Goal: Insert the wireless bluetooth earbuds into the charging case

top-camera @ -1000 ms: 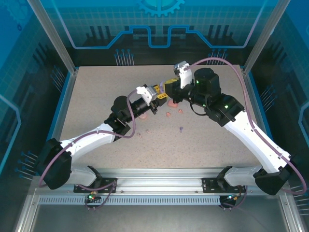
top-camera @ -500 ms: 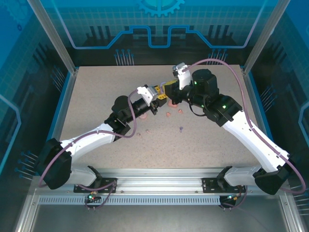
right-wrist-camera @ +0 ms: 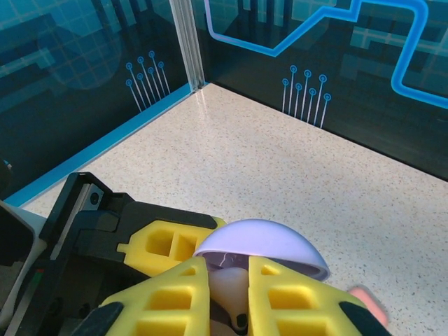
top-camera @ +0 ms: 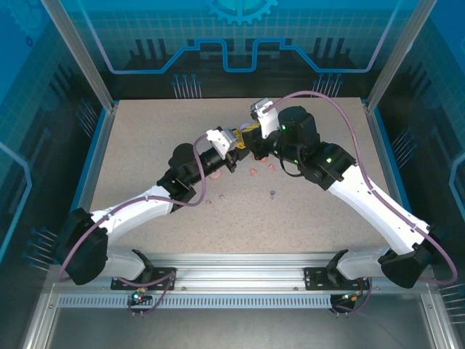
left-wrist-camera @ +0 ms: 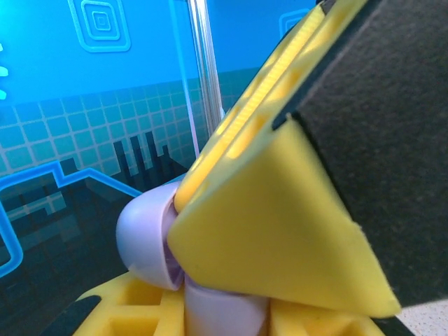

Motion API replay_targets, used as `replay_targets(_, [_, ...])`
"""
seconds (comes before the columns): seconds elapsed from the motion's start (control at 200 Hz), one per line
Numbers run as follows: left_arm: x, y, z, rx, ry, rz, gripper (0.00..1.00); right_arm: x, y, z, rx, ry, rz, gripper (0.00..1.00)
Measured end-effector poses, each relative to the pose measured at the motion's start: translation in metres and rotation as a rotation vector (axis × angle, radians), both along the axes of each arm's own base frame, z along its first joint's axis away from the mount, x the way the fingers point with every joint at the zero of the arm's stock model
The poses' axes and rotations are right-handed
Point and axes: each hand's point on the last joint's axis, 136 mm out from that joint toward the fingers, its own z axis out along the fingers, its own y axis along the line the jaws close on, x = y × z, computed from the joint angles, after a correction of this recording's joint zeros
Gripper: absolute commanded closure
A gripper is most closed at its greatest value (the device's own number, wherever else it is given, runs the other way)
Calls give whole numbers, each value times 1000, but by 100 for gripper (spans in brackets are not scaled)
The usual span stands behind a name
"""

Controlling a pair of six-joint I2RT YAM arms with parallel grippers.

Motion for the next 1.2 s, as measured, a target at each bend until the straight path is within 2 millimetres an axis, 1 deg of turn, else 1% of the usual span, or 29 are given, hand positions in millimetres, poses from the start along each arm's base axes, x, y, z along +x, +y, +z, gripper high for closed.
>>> replay_targets(0.015, [0, 0, 0, 0, 0, 0, 100, 0, 0, 0, -3, -2, -1, 81])
replay_targets(0.07, [0, 0, 0, 0, 0, 0, 100, 0, 0, 0, -5, -2, -4, 71])
replay_targets(0.135, [0, 0, 0, 0, 0, -1, 100, -1, 0, -1, -7, 2, -4, 62])
replay_targets(0.225, [-1, -1, 1, -3, -4, -3, 100, -4, 1, 0, -13, 10, 2, 47])
replay_targets(0.355, [-2, 0, 5, -18, -13, -5, 100, -5, -1, 9, 10, 25, -3, 34])
replay_targets(0.535, [-3, -1, 9, -28, -24, -7, 100, -4, -6, 38, 97, 26, -9, 27])
replay_targets(0.665, [-3, -1, 8, -27, -24, -8, 100, 3, -19, 51, 174, 53, -48, 25])
replay_targets(0.765, [-3, -1, 8, -26, -23, -8, 100, 10, -43, 57, 234, 86, -120, 23])
replay_targets(0.825, [-3, -1, 7, -26, -22, -7, 100, 12, -65, 61, 277, 105, -187, 23])
replay_targets(0.87, [-4, -1, 5, -24, -20, -7, 100, 13, -82, 59, 298, 121, -241, 23])
replay_targets(0.93, [-4, 0, 3, -22, -17, -7, 100, 12, -106, 48, 319, 161, -328, 23])
replay_targets(0.96, [-4, 1, 2, -22, -16, -4, 100, 11, -117, 38, 322, 188, -372, 24])
replay_targets(1.005, [-5, 1, 2, -22, -15, -3, 100, 11, -129, 17, 311, 239, -429, 25])
replay_targets(1.01, [-5, 1, 1, -21, -15, -3, 100, 11, -130, 12, 307, 251, -439, 25])
replay_targets(1.035, [-5, 2, 1, -21, -15, -3, 100, 11, -133, -1, 300, 283, -460, 25])
replay_targets(1.075, [-6, 3, 1, -22, -15, -3, 100, 11, -135, -29, 272, 351, -492, 27])
replay_targets(1.09, [-7, 3, 1, -22, -16, -3, 100, 11, -135, -44, 256, 386, -506, 27])
replay_targets(1.115, [-8, 4, 1, -22, -16, -3, 100, 11, -135, -61, 237, 429, -522, 28])
replay_targets(1.13, [-8, 4, 1, -23, -17, -3, 100, 12, -135, -76, 222, 465, -537, 29])
replay_targets(1.14, [-8, 4, 1, -23, -17, -3, 100, 12, -135, -82, 216, 480, -543, 29])
replay_targets(1.145, [-9, 4, 1, -23, -17, -3, 100, 12, -135, -89, 205, 496, -550, 29])
replay_targets(1.16, [-9, 5, 1, -23, -17, -3, 100, 13, -135, -100, 192, 521, -559, 30])
replay_targets(1.165, [-9, 5, 1, -24, -18, -3, 100, 13, -135, -107, 184, 537, -566, 30])
replay_targets(1.175, [-10, 5, 1, -24, -18, -3, 100, 13, -135, -114, 175, 554, -574, 30])
replay_targets(1.18, [-10, 5, 2, -24, -18, -3, 100, 13, -135, -121, 164, 571, -581, 30])
replay_targets(1.195, [-10, 6, 1, -24, -18, -3, 100, 13, -135, -134, 148, 602, -593, 31])
